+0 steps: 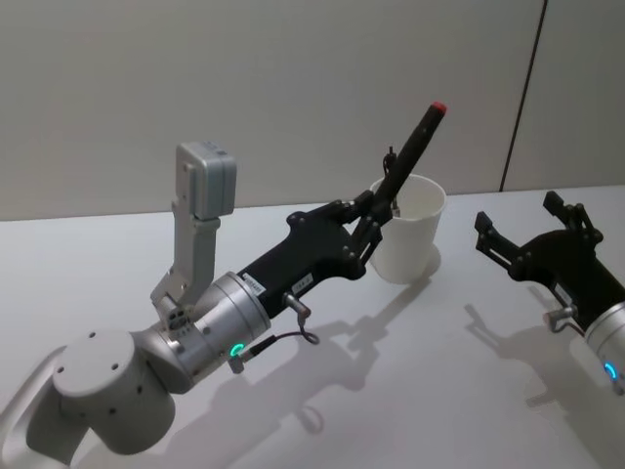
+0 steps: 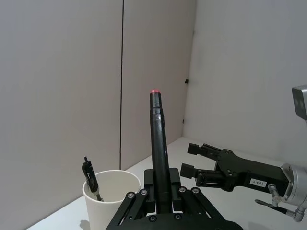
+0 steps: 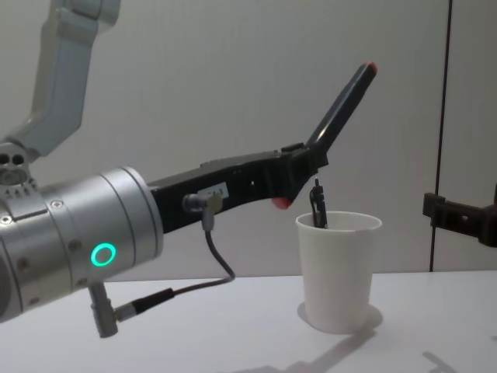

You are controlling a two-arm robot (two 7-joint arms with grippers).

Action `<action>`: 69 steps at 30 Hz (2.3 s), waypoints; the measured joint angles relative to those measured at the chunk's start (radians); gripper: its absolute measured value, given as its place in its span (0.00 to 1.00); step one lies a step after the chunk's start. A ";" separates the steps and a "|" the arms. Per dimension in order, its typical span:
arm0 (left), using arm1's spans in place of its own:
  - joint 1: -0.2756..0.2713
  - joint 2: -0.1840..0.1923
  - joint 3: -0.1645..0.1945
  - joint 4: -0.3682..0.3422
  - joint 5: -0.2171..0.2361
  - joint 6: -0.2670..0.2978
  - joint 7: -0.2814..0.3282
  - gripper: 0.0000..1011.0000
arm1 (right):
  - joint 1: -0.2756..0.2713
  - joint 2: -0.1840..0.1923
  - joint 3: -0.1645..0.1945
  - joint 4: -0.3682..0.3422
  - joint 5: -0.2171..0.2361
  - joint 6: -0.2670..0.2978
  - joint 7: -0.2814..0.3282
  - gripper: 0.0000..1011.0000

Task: Place the pen into the pen holder.

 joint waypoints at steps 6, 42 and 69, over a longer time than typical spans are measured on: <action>-0.005 -0.002 0.004 0.001 0.012 -0.012 -0.011 0.18 | 0.000 0.000 0.000 0.000 0.000 0.000 0.000 0.99; -0.044 -0.012 0.022 0.017 -0.002 0.014 -0.111 0.18 | 0.000 0.000 0.000 0.000 0.000 0.000 0.000 0.99; -0.049 -0.015 0.025 0.021 -0.001 0.018 -0.116 0.18 | -0.092 0.110 0.075 -0.166 0.325 0.034 0.169 0.99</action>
